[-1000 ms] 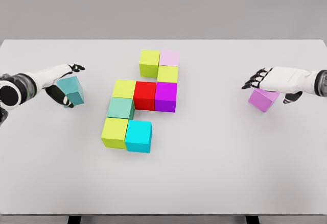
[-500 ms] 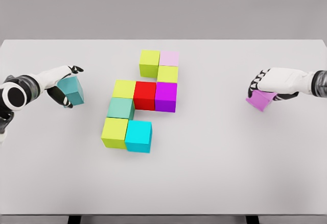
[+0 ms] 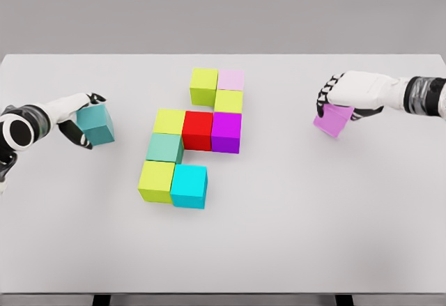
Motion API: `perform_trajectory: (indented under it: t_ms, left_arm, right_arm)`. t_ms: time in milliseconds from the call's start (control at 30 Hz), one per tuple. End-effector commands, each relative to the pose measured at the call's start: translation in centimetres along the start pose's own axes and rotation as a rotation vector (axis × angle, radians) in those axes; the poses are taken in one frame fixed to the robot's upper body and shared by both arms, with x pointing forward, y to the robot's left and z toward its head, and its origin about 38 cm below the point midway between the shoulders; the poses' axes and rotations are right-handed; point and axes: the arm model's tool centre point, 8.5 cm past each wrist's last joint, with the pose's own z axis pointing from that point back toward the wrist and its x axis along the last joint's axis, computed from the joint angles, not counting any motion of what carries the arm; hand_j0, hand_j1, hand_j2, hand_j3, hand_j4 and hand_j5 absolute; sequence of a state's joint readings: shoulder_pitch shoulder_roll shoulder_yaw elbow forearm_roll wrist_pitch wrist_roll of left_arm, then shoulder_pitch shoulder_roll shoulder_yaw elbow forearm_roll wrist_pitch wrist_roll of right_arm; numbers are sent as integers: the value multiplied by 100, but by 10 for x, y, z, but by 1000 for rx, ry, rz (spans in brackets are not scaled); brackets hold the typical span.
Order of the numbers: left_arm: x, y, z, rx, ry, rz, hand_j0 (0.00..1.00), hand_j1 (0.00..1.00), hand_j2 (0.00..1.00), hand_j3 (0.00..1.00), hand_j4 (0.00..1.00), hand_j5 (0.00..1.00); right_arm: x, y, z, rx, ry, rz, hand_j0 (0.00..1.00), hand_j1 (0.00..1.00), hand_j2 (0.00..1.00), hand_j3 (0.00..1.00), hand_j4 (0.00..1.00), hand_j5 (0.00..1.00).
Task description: Assemble the squares on the desktop into the number 2
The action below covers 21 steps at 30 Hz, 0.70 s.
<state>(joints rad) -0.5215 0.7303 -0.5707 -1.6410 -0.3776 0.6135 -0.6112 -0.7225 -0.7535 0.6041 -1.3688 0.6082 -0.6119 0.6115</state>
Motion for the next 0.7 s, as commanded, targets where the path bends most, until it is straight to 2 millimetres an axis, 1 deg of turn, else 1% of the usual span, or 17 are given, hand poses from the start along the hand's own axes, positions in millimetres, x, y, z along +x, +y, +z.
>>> perform_trajectory:
  t_ms: [0,100,200,300,367,400,433,467,533,567,600,667]
  left_arm:
    - [-4,0,-2,-2,13,1,97,97,97,97,97,97]
    - [-7,-1,-4,-5,22,7,95,95,95,95,95,95]
    - [-7,-1,-5,-6,23,8,95,95,95,95,95,95]
    - [-4,-2,-6,-8,15,11,91,91,91,91,91,91]
    - [-2,-3,-7,-10,10,14,91,91,91,91,91,91]
    - [-1,-3,-7,-10,10,15,91,91,91,91,91,91]
    - [-2,-3,-7,-11,12,16,91,91,91,91,91,91]
    - [-2,-4,-8,-12,10,17,89,89,89,89,89,89]
    - [-1,-4,-9,-13,10,21,85,85,85,85,85,85]
    - [1,-5,-9,-14,5,22,83,83,83,83,83,83]
    - [1,-5,-9,-15,4,23,82,82,82,82,82,82]
    - [3,-5,-10,-14,1,24,79,79,79,79,79,79]
  right_arm:
    - [13,-12,-8,-36,-36,19,52,52,52,52,52,52]
    - [46,-42,-6,-108,-115,106,53,53,53,53,53,53]
    - [62,-52,-6,-135,-156,139,53,53,53,53,53,53]
    - [80,-58,-8,-152,-197,175,53,53,53,53,53,53]
    - [99,-60,-12,-153,-245,207,53,53,53,53,53,53]
    - [105,-61,-14,-155,-259,215,53,53,53,53,53,53]
    - [117,-62,-16,-157,-292,233,53,53,53,53,53,53]
    - [123,-60,-19,-153,-310,237,53,53,53,53,53,53]
    - [138,-52,-31,-131,-362,230,53,53,53,53,53,53]
    - [145,-51,-36,-129,-381,229,53,53,53,53,53,53]
    - [146,-52,-37,-133,-386,230,53,53,53,53,53,53]
    - [156,-48,-44,-124,-415,227,53,53,53,53,53,53]
